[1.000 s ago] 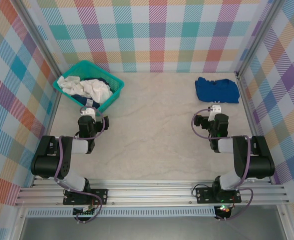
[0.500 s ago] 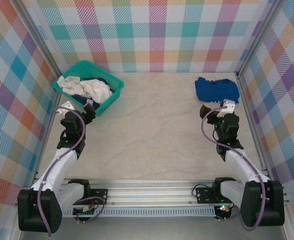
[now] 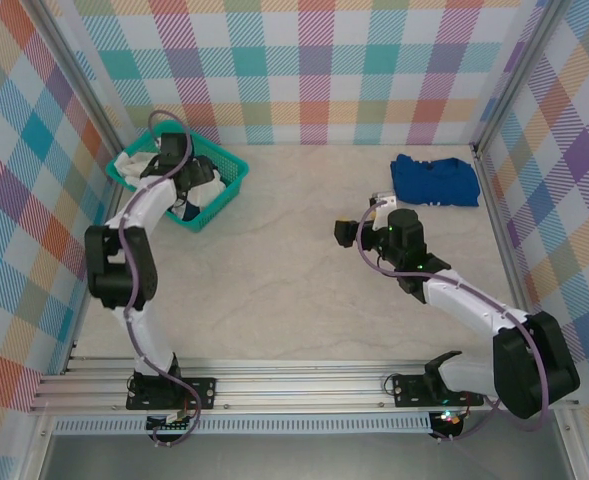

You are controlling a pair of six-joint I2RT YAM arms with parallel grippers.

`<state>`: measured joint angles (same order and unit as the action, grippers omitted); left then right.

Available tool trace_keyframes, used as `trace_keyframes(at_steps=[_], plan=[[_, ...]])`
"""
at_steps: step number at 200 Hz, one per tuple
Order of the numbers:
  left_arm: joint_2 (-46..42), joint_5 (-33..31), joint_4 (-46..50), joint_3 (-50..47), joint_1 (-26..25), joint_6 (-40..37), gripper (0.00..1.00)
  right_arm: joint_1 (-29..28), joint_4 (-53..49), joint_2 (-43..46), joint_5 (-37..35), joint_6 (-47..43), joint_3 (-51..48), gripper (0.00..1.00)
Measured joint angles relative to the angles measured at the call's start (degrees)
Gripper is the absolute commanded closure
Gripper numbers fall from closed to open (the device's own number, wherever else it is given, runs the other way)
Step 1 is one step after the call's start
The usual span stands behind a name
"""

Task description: Fold the inside-out t-shirt

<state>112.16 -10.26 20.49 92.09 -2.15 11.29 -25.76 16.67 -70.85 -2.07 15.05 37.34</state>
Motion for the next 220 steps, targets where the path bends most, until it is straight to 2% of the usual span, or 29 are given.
trace_keyframes(at_steps=[22,49,60,82,96,127,153,183,220], plan=[[8.2,0.6,5.0,9.6,0.1,-2.1,0.44,0.0,-0.4,-0.4,0.5,0.9,0.0,0.00],[14.0,1.3,9.1,18.2,0.1,-4.3,0.89,0.0,-1.4,-1.3,0.7,2.3,0.3,0.00],[14.1,1.5,10.1,19.9,0.2,-5.1,1.00,0.0,-1.9,-1.5,0.7,2.8,0.4,0.00],[10.9,1.5,11.4,20.7,0.2,-6.4,1.00,0.0,-3.0,-1.5,0.8,3.6,0.7,0.00],[5.7,2.3,10.8,19.4,0.2,-6.4,1.00,0.0,-4.1,-1.4,0.8,3.8,1.2,0.00],[-18.1,7.9,4.7,11.1,-0.5,-3.6,1.00,0.0,-7.4,-0.3,0.3,3.8,3.9,0.00],[-32.9,13.1,-0.3,13.9,-4.7,-2.0,1.00,0.0,-10.6,1.6,-0.9,2.9,7.1,0.00],[-36.6,19.2,-1.4,22.1,-13.0,-1.8,1.00,0.0,-16.0,2.5,-2.0,0.8,12.9,0.00],[-32.0,21.8,0.8,24.3,-22.0,-1.4,1.00,0.5,-26.1,6.4,-2.0,-2.4,18.8,0.00]])
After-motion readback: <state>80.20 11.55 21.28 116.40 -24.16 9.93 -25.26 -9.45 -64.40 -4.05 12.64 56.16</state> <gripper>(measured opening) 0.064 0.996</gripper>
